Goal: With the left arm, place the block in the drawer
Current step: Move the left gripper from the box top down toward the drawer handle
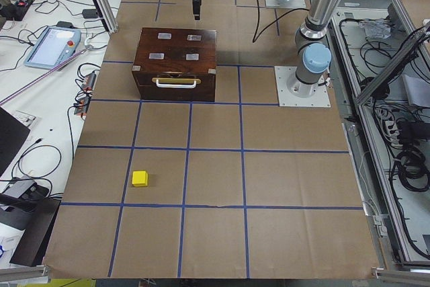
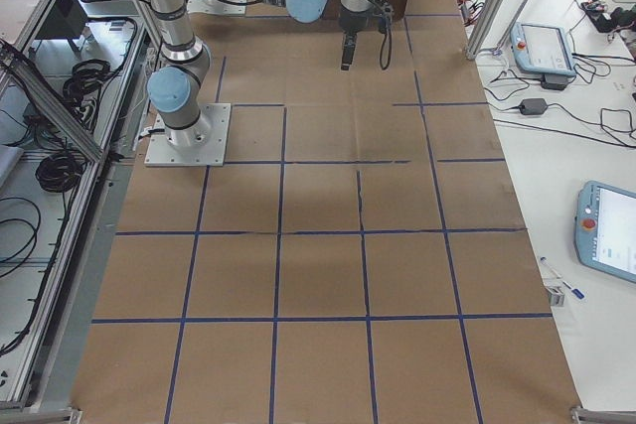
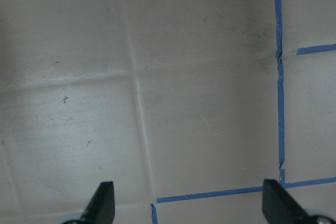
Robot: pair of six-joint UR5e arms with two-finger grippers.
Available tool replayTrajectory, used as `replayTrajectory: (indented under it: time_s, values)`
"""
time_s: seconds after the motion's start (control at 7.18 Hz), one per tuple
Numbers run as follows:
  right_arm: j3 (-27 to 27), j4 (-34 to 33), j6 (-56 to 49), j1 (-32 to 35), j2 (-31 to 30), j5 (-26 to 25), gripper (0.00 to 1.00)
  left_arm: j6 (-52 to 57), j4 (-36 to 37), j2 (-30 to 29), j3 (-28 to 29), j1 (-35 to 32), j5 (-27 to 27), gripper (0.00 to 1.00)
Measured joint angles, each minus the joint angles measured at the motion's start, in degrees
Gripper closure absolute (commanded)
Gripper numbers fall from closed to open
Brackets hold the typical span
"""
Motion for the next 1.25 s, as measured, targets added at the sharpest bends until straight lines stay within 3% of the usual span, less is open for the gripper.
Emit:
replayTrajectory:
  time_s: [0.84, 1.25]
  values:
    - [0.0, 0.0, 0.0, 0.0, 0.0, 0.0, 0.0, 0.4, 0.1, -0.2, 0.4, 0.4, 0.0, 0.01]
    - [0.0, 0.0, 0.0, 0.0, 0.0, 0.0, 0.0, 1.9, 0.7, -0.3, 0.6, 5.0, -0.4, 0.01]
